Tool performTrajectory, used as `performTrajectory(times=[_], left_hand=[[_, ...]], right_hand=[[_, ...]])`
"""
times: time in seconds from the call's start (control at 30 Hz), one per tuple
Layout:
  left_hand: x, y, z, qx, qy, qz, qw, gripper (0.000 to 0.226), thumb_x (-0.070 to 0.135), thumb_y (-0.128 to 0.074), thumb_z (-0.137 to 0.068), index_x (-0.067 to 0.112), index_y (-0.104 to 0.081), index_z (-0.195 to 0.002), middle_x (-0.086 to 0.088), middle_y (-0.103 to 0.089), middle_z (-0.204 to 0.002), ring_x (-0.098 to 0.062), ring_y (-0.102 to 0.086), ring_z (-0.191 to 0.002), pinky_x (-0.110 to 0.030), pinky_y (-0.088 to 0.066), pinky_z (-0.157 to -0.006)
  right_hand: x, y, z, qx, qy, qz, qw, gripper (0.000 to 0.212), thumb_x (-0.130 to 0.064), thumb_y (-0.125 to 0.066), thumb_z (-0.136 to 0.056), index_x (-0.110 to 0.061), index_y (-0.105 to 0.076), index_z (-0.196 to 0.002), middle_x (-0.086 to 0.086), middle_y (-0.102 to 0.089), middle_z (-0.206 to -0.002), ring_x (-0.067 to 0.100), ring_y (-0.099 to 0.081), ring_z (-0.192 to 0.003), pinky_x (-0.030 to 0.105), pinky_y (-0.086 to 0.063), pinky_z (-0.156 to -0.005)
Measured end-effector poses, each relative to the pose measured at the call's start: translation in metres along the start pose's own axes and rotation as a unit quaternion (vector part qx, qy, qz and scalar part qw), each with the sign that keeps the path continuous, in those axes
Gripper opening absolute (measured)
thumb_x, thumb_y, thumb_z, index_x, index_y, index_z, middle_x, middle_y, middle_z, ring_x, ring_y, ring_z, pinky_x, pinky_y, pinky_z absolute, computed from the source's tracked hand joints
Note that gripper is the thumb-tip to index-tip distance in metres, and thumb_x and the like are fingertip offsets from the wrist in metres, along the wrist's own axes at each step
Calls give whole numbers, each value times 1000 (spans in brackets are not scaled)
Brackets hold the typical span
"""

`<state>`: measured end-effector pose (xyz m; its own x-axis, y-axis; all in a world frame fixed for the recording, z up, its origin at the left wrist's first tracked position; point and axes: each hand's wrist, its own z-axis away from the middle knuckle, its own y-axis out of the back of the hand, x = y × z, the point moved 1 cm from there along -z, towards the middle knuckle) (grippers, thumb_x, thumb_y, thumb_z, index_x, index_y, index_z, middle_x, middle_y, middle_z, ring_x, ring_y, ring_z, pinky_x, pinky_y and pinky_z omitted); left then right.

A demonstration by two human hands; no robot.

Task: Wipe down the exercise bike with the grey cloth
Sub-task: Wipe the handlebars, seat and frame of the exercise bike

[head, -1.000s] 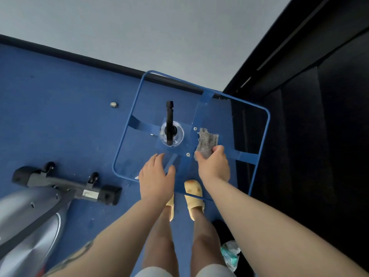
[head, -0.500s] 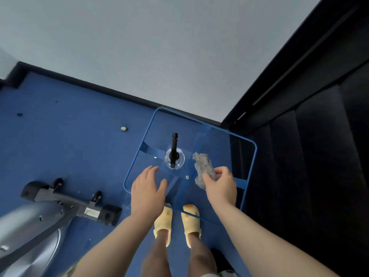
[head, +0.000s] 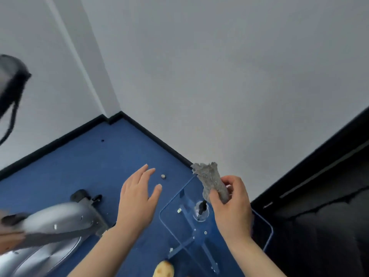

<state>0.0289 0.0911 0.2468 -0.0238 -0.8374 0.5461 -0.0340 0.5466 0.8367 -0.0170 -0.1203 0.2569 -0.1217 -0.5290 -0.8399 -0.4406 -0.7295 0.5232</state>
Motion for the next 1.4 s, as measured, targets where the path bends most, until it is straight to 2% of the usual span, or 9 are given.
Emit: performTrajectory(times=[0.2, 0.43, 0.57, 0.7, 0.83, 0.97, 1.1, 1.27, 1.4], left_hand=[[-33, 70, 62, 141, 95, 19, 985, 49, 37, -52, -90, 28, -42, -137, 11, -32, -150, -14, -29, -137, -32, -20, -112], [-97, 156, 157, 265, 208, -14, 942, 47, 35, -53, -88, 30, -44, -134, 12, -35, -148, -13, -32, -134, -29, -21, -109], [-139, 192, 211, 305, 255, -23, 917, 47, 37, -53, -88, 34, -43, -134, 22, -32, -142, -11, -31, -134, -29, -21, -109], [-183, 222, 253, 324, 271, -16, 906, 46, 36, -54, -88, 38, -42, -132, 26, -30, -137, -10, -30, -132, -30, -21, -108], [-230, 259, 282, 296, 270, -17, 916, 48, 38, -53, -86, 37, -43, -133, 16, -37, -145, -16, -36, -131, -37, -28, -109], [-277, 296, 296, 279, 236, -43, 930, 47, 35, -56, -86, 35, -45, -131, 16, -40, -141, -15, -38, -129, -31, -26, -106], [-307, 323, 291, 249, 225, -44, 941, 47, 34, -54, -89, 32, -44, -134, 10, -40, -145, -17, -36, -132, -36, -25, -110], [-319, 337, 265, 234, 174, -19, 956, 48, 45, -42, -88, 34, -43, -135, 14, -39, -144, -13, -34, -132, -33, -23, -110], [-328, 342, 235, 234, 148, -15, 961, 45, 38, -45, -90, 34, -43, -135, 13, -39, -145, -13, -35, -132, -33, -22, -111]], right_hand=[[-84, -56, 25, -146, 171, -63, 972, 37, -26, -58, -82, -29, -57, -118, -19, -53, -101, 9, -58, -93, 37, -55, -74], [-166, -118, 99, -250, 306, -87, 915, 33, -35, -63, -82, -24, -60, -113, -15, -57, -97, 9, -59, -91, 28, -53, -67], [-199, -142, 150, -284, 375, -80, 879, 32, -38, -64, -81, -25, -62, -110, -14, -57, -97, 9, -58, -89, 22, -53, -63], [-228, -167, 200, -279, 387, -93, 874, 30, -33, -68, -79, -26, -63, -107, -16, -57, -95, 8, -58, -86, 20, -51, -61], [-254, -193, 249, -252, 363, -104, 891, 28, -28, -69, -79, -24, -64, -106, -14, -58, -94, 10, -59, -86, 26, -53, -63], [-279, -213, 282, -204, 343, -113, 910, 29, -30, -68, -79, -23, -64, -106, -13, -58, -94, 11, -60, -86, 23, -52, -63], [-297, -224, 291, -165, 314, -114, 928, 30, -30, -66, -81, -21, -63, -109, -12, -58, -96, 10, -59, -86, 23, -51, -65], [-317, -232, 284, -122, 302, -116, 938, 30, -33, -63, -81, -22, -63, -110, -13, -57, -96, 8, -58, -87, 14, -46, -66], [-335, -255, 272, -119, 309, -113, 937, 28, -29, -65, -82, -20, -64, -109, -9, -58, -98, 8, -56, -85, 15, -44, -67]])
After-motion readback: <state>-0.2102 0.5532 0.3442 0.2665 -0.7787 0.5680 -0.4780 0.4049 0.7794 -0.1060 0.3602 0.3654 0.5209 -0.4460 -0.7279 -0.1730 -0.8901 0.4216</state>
